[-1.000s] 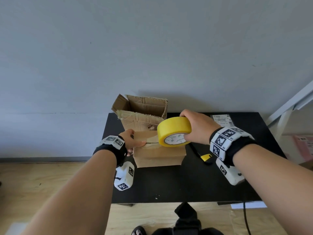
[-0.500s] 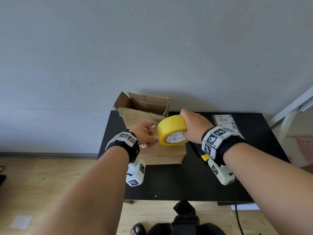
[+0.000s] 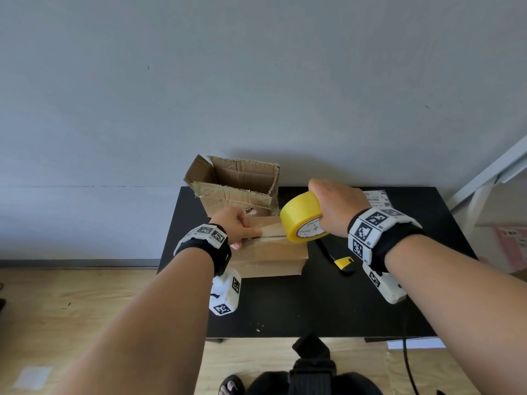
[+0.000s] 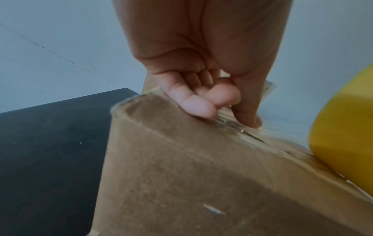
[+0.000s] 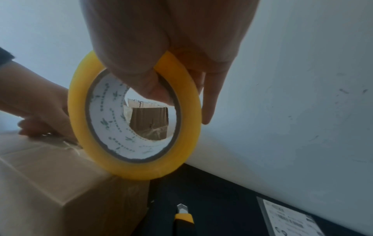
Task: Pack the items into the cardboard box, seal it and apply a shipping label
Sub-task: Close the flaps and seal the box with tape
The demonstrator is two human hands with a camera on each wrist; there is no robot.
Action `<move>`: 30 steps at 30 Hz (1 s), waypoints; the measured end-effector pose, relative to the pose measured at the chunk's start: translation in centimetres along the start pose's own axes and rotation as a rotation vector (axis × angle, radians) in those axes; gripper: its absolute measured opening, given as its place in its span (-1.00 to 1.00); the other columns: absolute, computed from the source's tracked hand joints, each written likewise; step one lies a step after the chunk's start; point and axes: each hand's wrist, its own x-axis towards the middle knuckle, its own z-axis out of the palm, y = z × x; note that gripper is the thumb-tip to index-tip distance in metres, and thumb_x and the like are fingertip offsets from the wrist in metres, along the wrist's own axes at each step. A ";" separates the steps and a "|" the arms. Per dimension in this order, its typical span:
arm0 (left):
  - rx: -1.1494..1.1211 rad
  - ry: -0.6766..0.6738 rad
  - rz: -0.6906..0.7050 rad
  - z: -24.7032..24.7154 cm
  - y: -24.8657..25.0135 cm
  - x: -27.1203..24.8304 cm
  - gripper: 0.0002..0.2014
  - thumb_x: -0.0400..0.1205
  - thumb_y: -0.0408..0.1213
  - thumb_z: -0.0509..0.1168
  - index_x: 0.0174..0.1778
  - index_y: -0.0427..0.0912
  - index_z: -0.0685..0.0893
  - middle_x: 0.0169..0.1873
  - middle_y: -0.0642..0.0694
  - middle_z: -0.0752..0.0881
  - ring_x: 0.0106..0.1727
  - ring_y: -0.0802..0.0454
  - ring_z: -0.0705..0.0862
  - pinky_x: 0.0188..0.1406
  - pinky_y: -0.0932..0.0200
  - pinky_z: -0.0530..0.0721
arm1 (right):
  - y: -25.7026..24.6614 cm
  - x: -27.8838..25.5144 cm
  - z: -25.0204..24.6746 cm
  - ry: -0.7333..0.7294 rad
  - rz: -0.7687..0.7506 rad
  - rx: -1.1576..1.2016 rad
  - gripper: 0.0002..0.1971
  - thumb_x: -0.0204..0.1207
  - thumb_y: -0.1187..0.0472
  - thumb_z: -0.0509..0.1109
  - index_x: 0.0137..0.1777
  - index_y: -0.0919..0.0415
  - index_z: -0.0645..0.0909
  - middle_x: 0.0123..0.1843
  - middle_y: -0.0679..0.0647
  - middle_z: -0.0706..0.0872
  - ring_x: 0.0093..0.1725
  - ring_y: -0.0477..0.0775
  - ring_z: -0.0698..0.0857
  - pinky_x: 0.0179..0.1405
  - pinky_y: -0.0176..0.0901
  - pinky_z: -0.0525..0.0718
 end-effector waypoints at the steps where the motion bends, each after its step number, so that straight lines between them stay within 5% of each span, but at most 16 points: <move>1: -0.002 -0.001 0.000 0.0 0.0 0.0 -0.63 0.44 0.06 0.51 -0.19 -0.09 0.52 -0.64 0.01 0.71 -0.54 0.16 0.67 -0.26 0.18 0.62 | 0.3 0.0 0.0 -0.002 0.002 -0.019 -0.60 0.40 0.28 0.44 0.16 0.11 0.35 0.06 0.04 0.56 -0.03 0.14 0.61 -0.19 -0.02 0.56; 20: -0.006 0.019 -0.023 0.0 0.5 0.0 -0.66 0.44 -0.02 0.54 -0.23 -0.08 0.51 -0.65 0.06 0.68 -0.51 0.12 0.67 -0.21 0.18 0.65 | 3.3 0.1 1.8 -0.038 0.037 -0.198 -0.46 0.34 0.15 0.56 0.23 0.10 0.36 0.15 0.05 0.55 0.16 0.12 0.57 -0.12 -0.01 0.54; 30: -0.030 0.016 -0.048 0.2 0.5 0.0 -0.67 0.44 -0.08 0.55 -0.21 -0.10 0.51 -0.54 -0.03 0.73 -0.53 0.08 0.68 -0.33 0.19 0.69 | 3.2 0.3 4.5 -0.074 0.066 -0.168 -0.46 0.30 0.13 0.58 0.16 0.08 0.35 0.06 0.04 0.53 0.05 0.07 0.54 -0.22 -0.08 0.49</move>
